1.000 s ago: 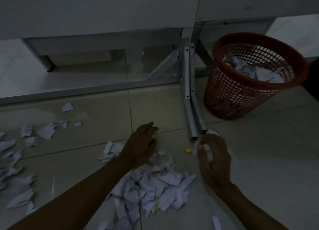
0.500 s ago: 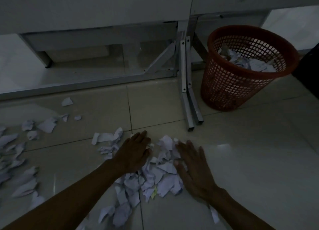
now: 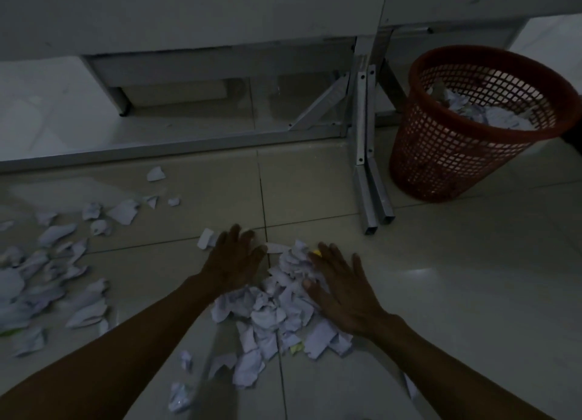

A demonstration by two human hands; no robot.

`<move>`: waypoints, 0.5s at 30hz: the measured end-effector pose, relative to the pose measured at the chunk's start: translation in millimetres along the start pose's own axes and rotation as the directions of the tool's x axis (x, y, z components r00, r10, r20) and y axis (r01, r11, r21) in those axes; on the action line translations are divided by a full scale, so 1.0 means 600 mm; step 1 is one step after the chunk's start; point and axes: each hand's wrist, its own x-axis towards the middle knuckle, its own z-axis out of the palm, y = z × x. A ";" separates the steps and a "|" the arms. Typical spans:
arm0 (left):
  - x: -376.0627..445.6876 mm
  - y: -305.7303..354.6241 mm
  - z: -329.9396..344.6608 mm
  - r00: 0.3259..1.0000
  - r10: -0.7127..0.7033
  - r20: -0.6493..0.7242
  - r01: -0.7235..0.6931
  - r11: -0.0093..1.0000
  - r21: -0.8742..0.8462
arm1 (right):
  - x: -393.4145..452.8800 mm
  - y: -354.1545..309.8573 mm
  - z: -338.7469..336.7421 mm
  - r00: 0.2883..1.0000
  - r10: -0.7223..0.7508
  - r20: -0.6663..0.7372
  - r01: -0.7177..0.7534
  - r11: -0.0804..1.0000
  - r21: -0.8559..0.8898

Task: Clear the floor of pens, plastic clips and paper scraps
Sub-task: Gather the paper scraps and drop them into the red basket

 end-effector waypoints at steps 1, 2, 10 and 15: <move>-0.008 -0.004 0.008 1.000 0.009 0.020 -0.008 0.999 -0.039 | -0.008 -0.005 0.004 0.998 -0.060 0.024 0.060 0.998 -0.028; -0.017 0.003 0.007 0.995 0.005 0.095 -0.007 1.000 0.018 | -0.017 -0.008 0.009 0.992 -0.120 0.038 0.122 0.992 -0.045; -0.058 0.015 -0.017 0.998 0.006 -0.064 0.002 0.991 0.133 | -0.096 -0.035 -0.006 0.965 0.174 -0.194 -0.125 0.962 0.241; -0.071 0.019 -0.056 0.993 0.098 -0.060 -0.089 0.987 0.132 | -0.162 -0.052 0.017 0.596 0.682 -0.424 -0.614 0.727 0.306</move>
